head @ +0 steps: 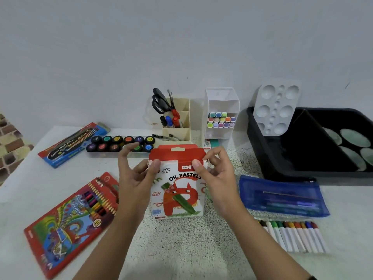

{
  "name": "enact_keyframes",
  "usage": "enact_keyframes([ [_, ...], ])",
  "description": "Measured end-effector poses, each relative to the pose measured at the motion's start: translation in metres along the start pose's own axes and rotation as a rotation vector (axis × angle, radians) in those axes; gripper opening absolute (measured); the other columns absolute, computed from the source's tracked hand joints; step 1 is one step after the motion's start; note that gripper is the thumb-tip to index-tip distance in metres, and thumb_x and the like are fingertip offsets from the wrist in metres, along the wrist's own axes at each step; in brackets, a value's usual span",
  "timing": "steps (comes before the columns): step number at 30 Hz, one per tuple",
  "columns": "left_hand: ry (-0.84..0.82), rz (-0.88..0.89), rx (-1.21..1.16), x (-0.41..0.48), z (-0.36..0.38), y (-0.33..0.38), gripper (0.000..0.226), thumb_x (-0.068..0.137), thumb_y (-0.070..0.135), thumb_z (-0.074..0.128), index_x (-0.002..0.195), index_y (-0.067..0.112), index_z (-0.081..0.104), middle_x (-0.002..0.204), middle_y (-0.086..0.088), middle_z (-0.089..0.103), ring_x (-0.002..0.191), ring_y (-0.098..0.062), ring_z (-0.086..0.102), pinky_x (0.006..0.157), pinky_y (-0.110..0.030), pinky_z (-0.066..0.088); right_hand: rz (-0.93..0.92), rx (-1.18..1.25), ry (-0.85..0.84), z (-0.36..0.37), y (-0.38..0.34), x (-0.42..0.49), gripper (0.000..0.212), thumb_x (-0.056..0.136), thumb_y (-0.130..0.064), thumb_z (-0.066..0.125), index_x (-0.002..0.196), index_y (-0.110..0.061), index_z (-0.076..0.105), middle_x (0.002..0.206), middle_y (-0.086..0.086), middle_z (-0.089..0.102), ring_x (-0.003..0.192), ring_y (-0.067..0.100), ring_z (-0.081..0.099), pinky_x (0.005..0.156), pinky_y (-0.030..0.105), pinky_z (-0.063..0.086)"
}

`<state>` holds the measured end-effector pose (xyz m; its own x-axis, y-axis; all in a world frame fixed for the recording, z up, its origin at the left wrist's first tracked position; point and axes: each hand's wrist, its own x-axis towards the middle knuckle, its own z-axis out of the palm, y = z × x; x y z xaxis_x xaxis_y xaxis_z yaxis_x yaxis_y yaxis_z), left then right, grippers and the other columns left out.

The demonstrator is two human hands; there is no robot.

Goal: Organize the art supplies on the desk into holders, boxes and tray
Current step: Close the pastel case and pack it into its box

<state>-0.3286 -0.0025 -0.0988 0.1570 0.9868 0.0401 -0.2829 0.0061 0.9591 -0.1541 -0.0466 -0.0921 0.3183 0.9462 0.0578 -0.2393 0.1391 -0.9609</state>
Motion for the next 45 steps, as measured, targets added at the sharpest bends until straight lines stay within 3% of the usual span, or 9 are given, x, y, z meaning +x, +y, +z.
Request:
enact_keyframes([
  [3,-0.082,-0.065,0.023,0.009,-0.005,0.003,0.049,0.08,0.043,0.073,0.122,0.02,0.06,0.106,-0.019,0.072,0.09,-0.039,0.073,0.066,-0.047,0.063,0.045,0.049,-0.021,-0.001,-0.002,0.002,0.034,0.091,-0.007,0.067,0.115,-0.014,0.044,0.112,0.009,0.073,0.089,0.036,0.074,0.065,0.046,0.062],
  [5,-0.131,-0.102,0.037,0.015,-0.006,0.004,0.037,0.087,0.038,0.065,0.115,0.013,0.061,0.111,-0.022,0.07,0.094,-0.041,0.072,0.072,-0.052,0.062,0.058,0.02,-0.016,-0.001,-0.002,0.003,0.034,0.091,-0.009,0.068,0.118,-0.017,0.048,0.111,0.006,0.073,0.09,0.035,0.074,0.068,0.048,0.062],
  [11,-0.214,-0.228,0.062,0.017,-0.004,-0.001,0.026,0.095,0.034,0.054,0.118,0.023,0.058,0.106,-0.022,0.071,0.091,-0.046,0.071,0.081,-0.065,0.056,0.109,-0.086,0.069,-0.004,0.004,0.006,0.022,0.093,-0.017,0.067,0.111,-0.007,0.058,0.106,0.007,0.073,0.087,0.034,0.075,0.07,0.048,0.063],
  [19,-0.231,-0.215,0.076,0.03,0.036,0.014,0.02,0.101,0.028,0.054,0.116,0.014,0.055,0.098,-0.019,0.075,0.08,-0.037,0.074,0.058,-0.039,0.061,0.073,-0.226,0.101,-0.022,-0.008,0.003,0.023,0.096,-0.037,0.06,0.118,-0.031,0.056,0.105,0.002,0.075,0.089,0.021,0.076,0.07,0.038,0.063],
  [25,-0.305,-0.221,0.023,0.031,0.105,0.026,0.02,0.1,0.03,0.056,0.115,0.016,0.055,0.1,-0.018,0.075,0.083,-0.038,0.074,0.065,-0.043,0.062,-0.015,-0.172,0.125,-0.073,-0.055,-0.001,0.029,0.099,-0.032,0.056,0.128,-0.029,0.051,0.105,0.001,0.075,0.09,0.022,0.075,0.069,0.032,0.061],
  [31,-0.285,-0.275,-0.037,0.024,0.171,0.009,0.023,0.101,0.028,0.056,0.118,0.012,0.052,0.101,-0.018,0.075,0.083,-0.037,0.074,0.064,-0.044,0.063,0.006,-0.199,0.179,-0.135,-0.077,-0.008,0.044,0.093,-0.027,0.066,0.134,-0.034,0.052,0.114,0.003,0.072,0.096,0.023,0.075,0.08,0.044,0.062],
  [38,-0.353,-0.377,-0.057,0.025,0.225,-0.005,0.028,0.101,0.022,0.057,0.127,0.013,0.054,0.113,-0.021,0.072,0.092,-0.036,0.073,0.083,-0.054,0.059,0.009,-0.287,0.232,-0.187,-0.099,0.0,0.038,0.099,-0.027,0.06,0.135,-0.034,0.05,0.111,-0.003,0.072,0.09,0.015,0.075,0.074,0.037,0.063],
  [41,-0.351,-0.353,0.008,0.026,0.23,-0.008,0.016,0.103,0.02,0.054,0.118,0.016,0.053,0.107,-0.019,0.074,0.09,-0.034,0.072,0.09,-0.058,0.053,0.051,-0.263,0.213,-0.197,-0.099,0.004,0.035,0.099,-0.024,0.062,0.129,-0.035,0.049,0.111,-0.004,0.071,0.088,0.014,0.075,0.07,0.033,0.063],
  [45,-0.263,-0.337,0.093,0.019,0.222,-0.016,0.005,0.105,0.02,0.051,0.109,0.016,0.051,0.097,-0.013,0.076,0.077,-0.028,0.074,0.07,-0.046,0.061,0.145,-0.203,0.166,-0.195,-0.087,0.005,0.037,0.095,-0.021,0.067,0.125,-0.03,0.048,0.113,0.004,0.072,0.088,0.021,0.076,0.076,0.044,0.063],
])
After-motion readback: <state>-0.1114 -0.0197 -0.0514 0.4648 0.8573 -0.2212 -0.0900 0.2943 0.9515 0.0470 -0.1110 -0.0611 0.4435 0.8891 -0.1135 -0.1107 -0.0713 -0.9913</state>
